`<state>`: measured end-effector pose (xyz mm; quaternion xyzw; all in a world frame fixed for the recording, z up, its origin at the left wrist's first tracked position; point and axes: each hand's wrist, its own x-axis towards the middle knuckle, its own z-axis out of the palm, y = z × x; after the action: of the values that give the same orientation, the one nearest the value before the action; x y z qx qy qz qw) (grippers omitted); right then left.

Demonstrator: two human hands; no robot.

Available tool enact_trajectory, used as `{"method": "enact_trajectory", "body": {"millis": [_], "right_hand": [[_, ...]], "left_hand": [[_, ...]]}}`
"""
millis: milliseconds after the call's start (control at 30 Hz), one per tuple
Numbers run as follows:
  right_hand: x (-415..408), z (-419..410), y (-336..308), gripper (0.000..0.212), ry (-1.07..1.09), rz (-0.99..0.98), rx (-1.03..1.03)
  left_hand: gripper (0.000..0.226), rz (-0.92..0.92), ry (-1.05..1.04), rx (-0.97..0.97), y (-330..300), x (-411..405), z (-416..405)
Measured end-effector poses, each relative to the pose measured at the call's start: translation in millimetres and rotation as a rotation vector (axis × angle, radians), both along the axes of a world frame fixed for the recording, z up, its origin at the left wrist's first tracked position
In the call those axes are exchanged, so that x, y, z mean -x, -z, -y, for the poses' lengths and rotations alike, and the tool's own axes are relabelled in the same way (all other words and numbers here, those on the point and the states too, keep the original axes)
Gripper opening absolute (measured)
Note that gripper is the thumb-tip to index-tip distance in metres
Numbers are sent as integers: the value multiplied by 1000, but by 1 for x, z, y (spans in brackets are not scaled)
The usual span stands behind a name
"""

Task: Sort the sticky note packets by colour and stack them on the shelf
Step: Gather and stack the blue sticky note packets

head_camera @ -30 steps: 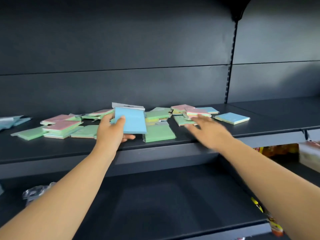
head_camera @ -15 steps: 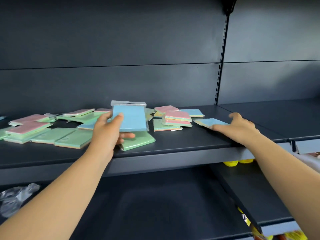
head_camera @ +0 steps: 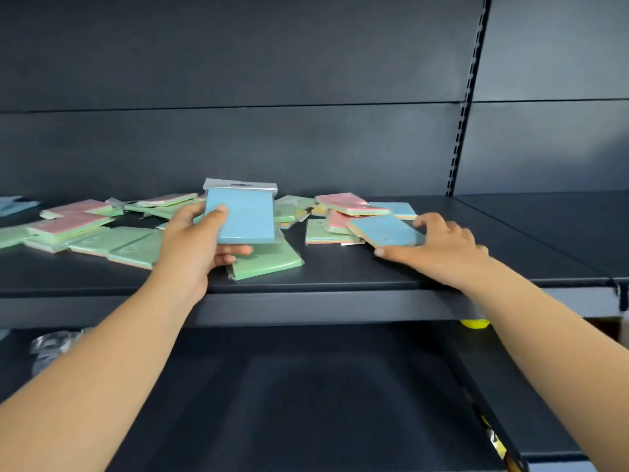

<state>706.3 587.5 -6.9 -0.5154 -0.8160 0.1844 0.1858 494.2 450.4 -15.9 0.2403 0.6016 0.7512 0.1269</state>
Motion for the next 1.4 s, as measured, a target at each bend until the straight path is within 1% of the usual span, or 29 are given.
{"method": "enact_trajectory", "body": {"millis": [67, 133, 233, 300, 367, 400, 467, 500, 567, 633, 700, 767, 867, 933, 1000, 1067, 1100, 1133, 1200, 1233, 1267, 1333, 1400], "right_hand": [[16, 11, 0, 81, -48, 126, -132], [34, 24, -1, 75, -145, 163, -231], [69, 54, -7, 58, -434, 123, -268], [98, 78, -11, 57, -615, 163, -287], [123, 96, -11, 63, -739, 318, -282], [134, 101, -11, 65, -754, 414, -262], [155, 108, -11, 67, -666, 564, -220], [161, 110, -13, 68, -595, 598, -218], [178, 118, -17, 67, -478, 603, -247], [199, 125, -22, 62, -421, 533, -297], [221, 127, -23, 57, -436, 399, -329], [244, 122, -21, 59, -516, 360, -305], [266, 106, -12, 64, -564, 380, -46], [271, 101, -11, 63, -547, 356, 60], [266, 99, -9, 63, -541, 396, 63], [256, 98, -4, 65, -554, 477, -8], [251, 99, -4, 64, -552, 475, -17], [248, 97, -4, 63, -552, 435, 18], [248, 93, -11, 58, -537, 271, 133], [250, 86, -15, 57, -513, 205, 130], [252, 78, -17, 58, -471, 195, 105], [254, 60, -18, 61, -389, 285, 79], [249, 47, -18, 56, -312, 357, 156]], "left_hand": [[11, 51, 30, -36, -1, 2, 6], [11, 77, 41, -53, -4, 9, 16], [20, -7, -54, -25, -9, 35, 43], [25, -55, -134, -11, -12, 63, 67], [26, -83, -206, 22, -13, 91, 87], [24, -92, -228, 41, -12, 104, 96], [27, -109, -237, 80, -13, 131, 111], [31, -118, -232, 99, -13, 142, 115], [32, -149, -203, 121, -16, 164, 123], [31, -175, -162, 135, -19, 183, 128], [31, -178, -132, 151, -19, 196, 131], [27, -176, -84, 159, -19, 206, 133], [20, -184, -16, 162, -20, 216, 135], [23, -186, 6, 161, -26, 229, 134], [27, -177, 15, 132, -36, 241, 132], [27, -152, 23, 87, -46, 250, 127], [25, -134, 29, 66, -50, 252, 121], [22, -118, 39, 50, -53, 253, 115], [15, -92, 71, 36, -57, 251, 103], [14, -77, 89, 29, -58, 250, 97], [13, -60, 105, 18, -58, 248, 90], [13, -36, 133, -5, -56, 245, 77], [13, -29, 155, -12, -53, 243, 66]]}}
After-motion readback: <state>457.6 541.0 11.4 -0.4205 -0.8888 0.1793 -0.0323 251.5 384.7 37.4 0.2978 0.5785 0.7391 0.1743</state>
